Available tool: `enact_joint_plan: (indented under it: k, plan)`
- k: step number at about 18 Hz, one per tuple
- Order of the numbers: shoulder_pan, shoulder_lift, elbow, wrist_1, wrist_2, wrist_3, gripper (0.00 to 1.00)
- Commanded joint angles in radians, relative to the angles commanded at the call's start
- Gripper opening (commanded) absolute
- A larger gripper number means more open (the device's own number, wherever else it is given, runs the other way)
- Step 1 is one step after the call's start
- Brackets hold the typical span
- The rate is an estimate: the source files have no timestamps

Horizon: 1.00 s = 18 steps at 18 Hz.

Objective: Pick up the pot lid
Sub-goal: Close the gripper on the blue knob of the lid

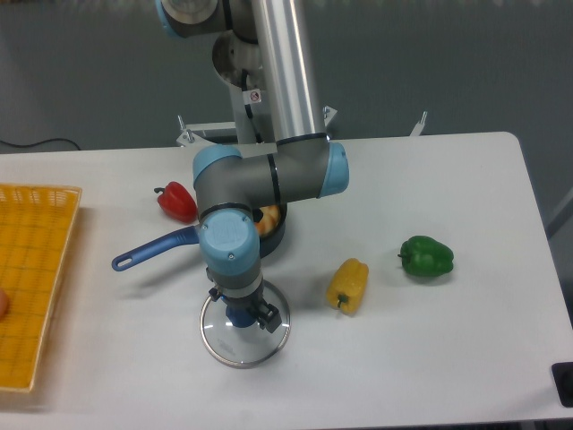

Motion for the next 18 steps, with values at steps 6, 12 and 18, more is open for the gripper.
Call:
enact_joint_plan:
  k: [6,12,18]
  plan:
    - [-0.002,-0.002,0.0,0.0,0.0,0.0,1.0]
    - [-0.003,-0.003,0.0,0.0,0.0,-0.002,0.87]
    - [-0.005,-0.003,0.0,-0.002,-0.002,-0.002,0.82]
